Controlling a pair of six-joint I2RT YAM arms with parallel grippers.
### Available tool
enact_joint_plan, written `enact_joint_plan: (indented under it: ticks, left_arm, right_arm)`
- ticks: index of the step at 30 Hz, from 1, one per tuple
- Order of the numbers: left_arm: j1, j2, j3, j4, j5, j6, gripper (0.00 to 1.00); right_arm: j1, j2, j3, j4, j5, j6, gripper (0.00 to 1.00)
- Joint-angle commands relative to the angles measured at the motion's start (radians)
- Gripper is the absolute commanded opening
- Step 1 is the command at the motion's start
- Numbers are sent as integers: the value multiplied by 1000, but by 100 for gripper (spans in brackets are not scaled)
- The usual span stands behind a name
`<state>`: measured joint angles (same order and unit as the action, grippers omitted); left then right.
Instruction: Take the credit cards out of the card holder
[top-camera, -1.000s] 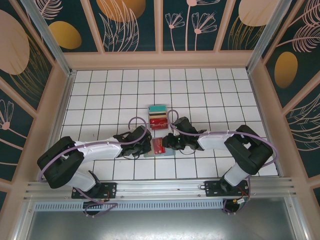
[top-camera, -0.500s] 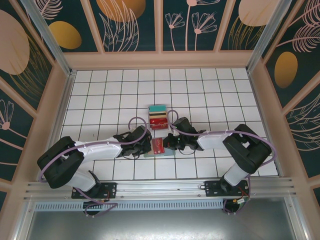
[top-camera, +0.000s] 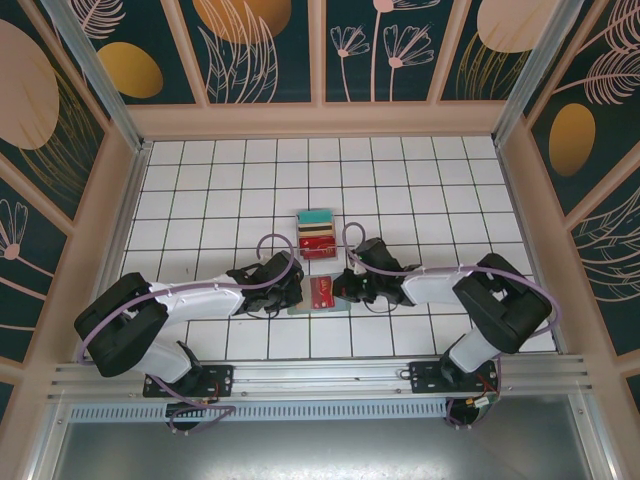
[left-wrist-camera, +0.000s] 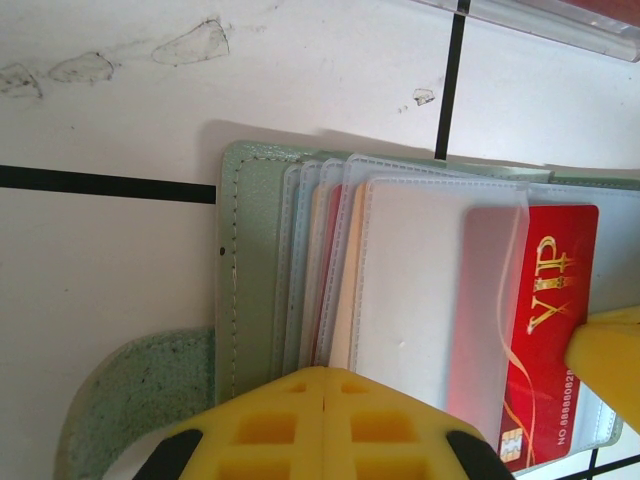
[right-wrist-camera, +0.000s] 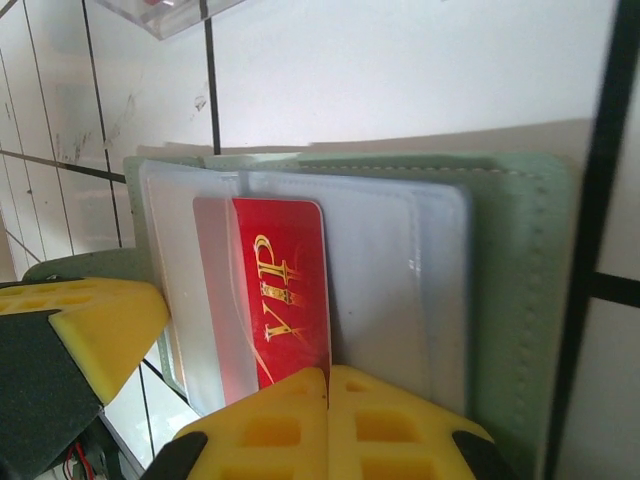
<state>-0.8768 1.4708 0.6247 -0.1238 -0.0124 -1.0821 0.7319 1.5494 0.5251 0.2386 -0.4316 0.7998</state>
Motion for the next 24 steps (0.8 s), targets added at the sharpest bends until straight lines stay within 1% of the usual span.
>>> enact_joint_plan:
  ticks: [1, 8, 15, 16, 17, 18, 20, 24]
  left_arm:
    - [4, 49, -42, -94, -18, 0, 0]
    - [4, 36, -31, -105, -18, 3, 0]
    - [5, -26, 51, -156, -28, 17, 0]
    - [5, -38, 63, -160, -27, 20, 3]
    - [5, -56, 78, -168, -30, 22, 14]
    - [4, -73, 92, -177, -39, 23, 22]
    - [4, -113, 111, -193, -54, 21, 32]
    - [4, -208, 125, -232, -113, 0, 62]
  right_arm:
    - [-24, -34, -41, -62, 47, 2, 0]
    - [-77, -149, -64, -124, 60, -34, 0]
    - [-86, -257, 58, -302, 134, -176, 0]
    - [-86, -260, 78, -323, 141, -202, 0]
    - [-86, -261, 106, -354, 154, -235, 0]
    - [-87, -259, 140, -386, 169, -274, 0]
    - [-86, -248, 203, -446, 210, -348, 0]
    - [-85, -221, 322, -515, 288, -508, 0]
